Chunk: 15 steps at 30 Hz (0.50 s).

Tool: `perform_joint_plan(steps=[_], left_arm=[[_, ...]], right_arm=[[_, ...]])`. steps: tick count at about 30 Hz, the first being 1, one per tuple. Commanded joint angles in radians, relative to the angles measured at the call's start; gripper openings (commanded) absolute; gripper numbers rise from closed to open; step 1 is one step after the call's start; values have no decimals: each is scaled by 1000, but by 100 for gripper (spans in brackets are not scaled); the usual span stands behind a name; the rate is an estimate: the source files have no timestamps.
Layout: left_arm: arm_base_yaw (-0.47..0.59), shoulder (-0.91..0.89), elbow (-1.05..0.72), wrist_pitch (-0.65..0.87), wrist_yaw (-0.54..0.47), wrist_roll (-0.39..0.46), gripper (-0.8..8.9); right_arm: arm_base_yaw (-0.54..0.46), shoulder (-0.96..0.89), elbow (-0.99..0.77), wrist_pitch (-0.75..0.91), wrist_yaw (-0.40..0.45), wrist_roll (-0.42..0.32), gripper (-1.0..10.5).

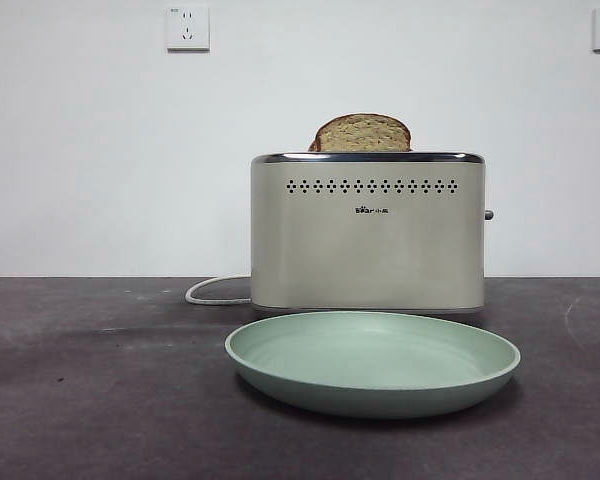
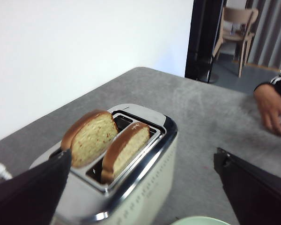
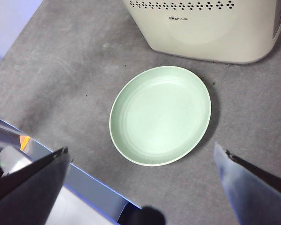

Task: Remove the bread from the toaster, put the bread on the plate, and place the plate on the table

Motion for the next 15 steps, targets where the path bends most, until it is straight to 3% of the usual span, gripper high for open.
perform_joint_plan(steps=[1, 8, 15], left_arm=[[-27, 100, 34, 30, -20, 67, 628], [-69, 314, 124, 108, -47, 126, 627], [-91, 432, 133, 218, -76, 129, 626]], right_arm=[[2, 3, 3, 2, -1, -9, 662], [2, 5, 3, 2, -1, -8, 662], [2, 5, 3, 2, -1, -8, 661]])
